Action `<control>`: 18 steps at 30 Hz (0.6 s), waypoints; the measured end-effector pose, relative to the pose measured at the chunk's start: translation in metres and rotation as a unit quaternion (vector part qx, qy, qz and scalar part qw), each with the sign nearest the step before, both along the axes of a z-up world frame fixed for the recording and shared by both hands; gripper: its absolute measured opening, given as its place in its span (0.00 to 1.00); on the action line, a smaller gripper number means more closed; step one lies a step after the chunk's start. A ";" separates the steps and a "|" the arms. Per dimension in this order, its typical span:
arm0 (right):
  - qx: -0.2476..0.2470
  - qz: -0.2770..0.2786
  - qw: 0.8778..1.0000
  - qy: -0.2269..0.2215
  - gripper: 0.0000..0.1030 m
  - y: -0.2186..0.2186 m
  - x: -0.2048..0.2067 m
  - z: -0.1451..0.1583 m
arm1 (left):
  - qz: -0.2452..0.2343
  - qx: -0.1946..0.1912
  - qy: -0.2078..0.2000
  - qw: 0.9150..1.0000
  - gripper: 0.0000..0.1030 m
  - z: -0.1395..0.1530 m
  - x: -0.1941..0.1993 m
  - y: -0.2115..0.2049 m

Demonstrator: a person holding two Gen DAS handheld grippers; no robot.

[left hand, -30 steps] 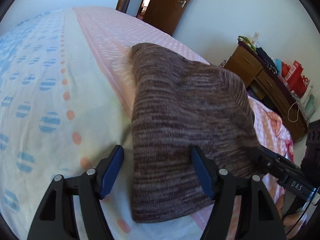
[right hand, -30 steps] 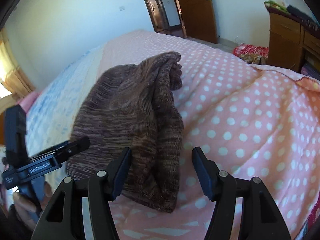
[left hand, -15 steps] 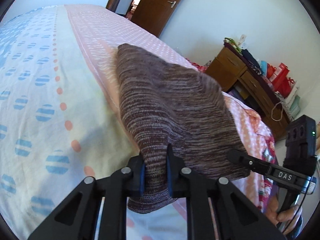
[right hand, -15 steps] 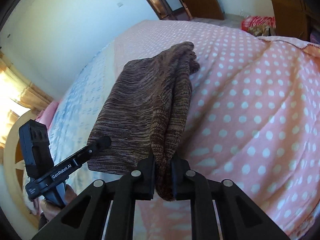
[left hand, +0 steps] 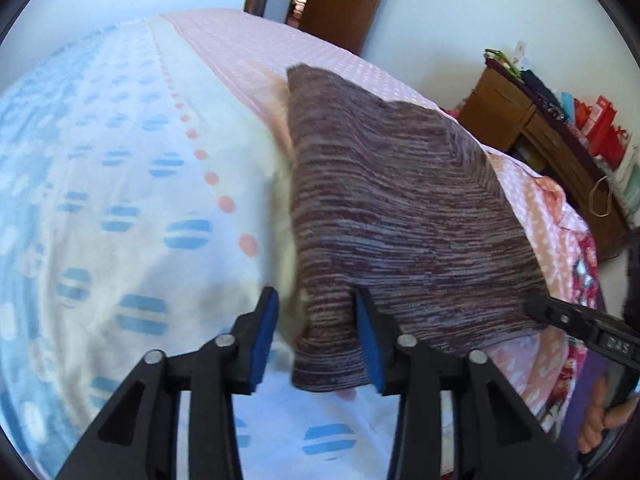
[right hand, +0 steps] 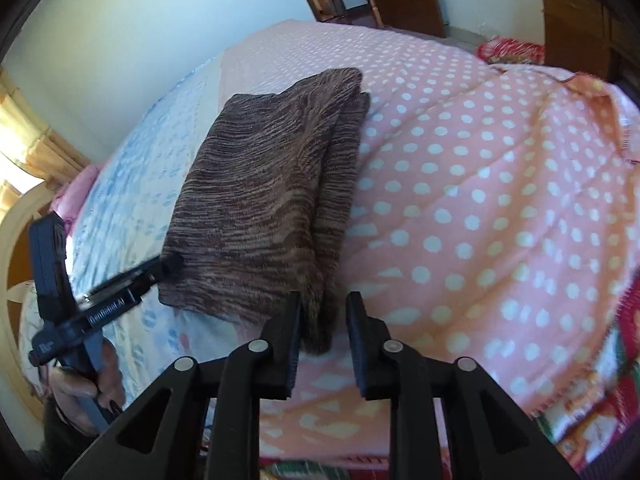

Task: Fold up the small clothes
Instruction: 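Lower the folded sweater onto the bed and open both tools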

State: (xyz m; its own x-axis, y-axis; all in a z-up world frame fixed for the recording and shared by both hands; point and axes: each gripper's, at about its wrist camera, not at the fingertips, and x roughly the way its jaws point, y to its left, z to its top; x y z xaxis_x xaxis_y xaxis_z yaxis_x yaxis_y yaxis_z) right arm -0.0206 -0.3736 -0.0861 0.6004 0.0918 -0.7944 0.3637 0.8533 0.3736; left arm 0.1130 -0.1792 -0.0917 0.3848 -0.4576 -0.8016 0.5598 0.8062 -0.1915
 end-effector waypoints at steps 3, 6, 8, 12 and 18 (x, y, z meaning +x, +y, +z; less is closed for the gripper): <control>-0.068 -0.022 0.997 -0.032 0.23 0.009 -0.020 0.023 | 0.026 0.035 -0.057 0.997 0.51 0.013 -0.009 -0.004; -0.148 -0.036 0.987 -0.057 0.37 0.026 -0.031 0.042 | 0.043 0.084 -0.135 0.986 0.57 0.025 -0.026 -0.010; -0.201 -0.049 0.975 -0.079 0.66 0.041 -0.039 0.051 | 0.043 0.090 -0.162 0.982 0.64 0.033 -0.037 -0.009; -0.268 -0.044 0.957 -0.106 0.67 0.064 -0.052 0.064 | 0.046 0.077 -0.203 0.975 0.85 0.052 -0.058 0.005; -0.279 -0.027 0.955 -0.100 0.67 0.081 -0.068 0.077 | 0.054 0.064 -0.232 0.969 1.00 0.072 -0.088 0.013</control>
State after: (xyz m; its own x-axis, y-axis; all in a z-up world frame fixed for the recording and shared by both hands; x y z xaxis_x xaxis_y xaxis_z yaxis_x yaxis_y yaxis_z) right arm -0.0886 -0.2927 -0.0094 0.7372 -0.3480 -0.5792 0.3822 0.9216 -0.0673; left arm 0.0249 -0.1658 -0.0194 0.7572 -0.3034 -0.5785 0.4731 0.8653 0.1655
